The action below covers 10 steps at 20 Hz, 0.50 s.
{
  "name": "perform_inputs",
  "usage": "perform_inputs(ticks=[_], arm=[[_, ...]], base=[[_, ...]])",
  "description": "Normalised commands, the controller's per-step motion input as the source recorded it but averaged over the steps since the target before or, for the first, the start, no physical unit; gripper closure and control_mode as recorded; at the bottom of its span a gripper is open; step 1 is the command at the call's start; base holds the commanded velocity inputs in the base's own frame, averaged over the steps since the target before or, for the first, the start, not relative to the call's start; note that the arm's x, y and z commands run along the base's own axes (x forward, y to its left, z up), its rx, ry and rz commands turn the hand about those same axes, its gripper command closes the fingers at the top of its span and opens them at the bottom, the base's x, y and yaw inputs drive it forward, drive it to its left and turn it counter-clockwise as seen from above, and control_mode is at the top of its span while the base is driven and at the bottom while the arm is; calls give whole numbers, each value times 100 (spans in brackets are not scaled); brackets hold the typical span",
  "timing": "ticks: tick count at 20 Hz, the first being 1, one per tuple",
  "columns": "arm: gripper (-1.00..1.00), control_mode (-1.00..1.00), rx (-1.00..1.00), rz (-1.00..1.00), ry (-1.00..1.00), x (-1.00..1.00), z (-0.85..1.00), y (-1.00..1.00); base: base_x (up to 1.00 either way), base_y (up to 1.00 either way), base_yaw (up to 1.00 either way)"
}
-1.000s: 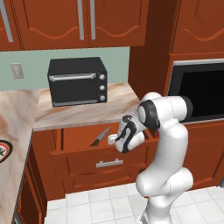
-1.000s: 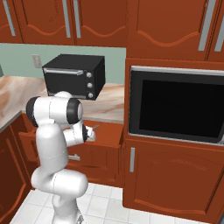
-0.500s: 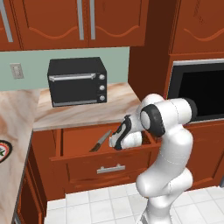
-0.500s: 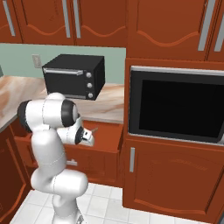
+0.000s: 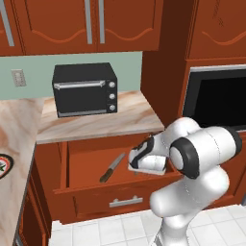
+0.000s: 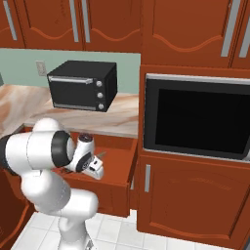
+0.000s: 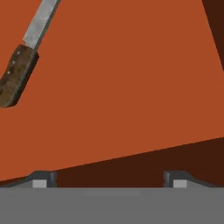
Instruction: Pick up the knife from the drawer and place it on the cutting board. Then place the meat from the plate to the cutting board.
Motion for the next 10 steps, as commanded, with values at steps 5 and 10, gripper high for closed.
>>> perform_inputs(ticks=[5,10], arm=[[-100,-100,2,-4,7,-49,36,-1],[-100,-100,-6,0,0,1,45,12]], base=[[0,0,0],[0,0,0]])
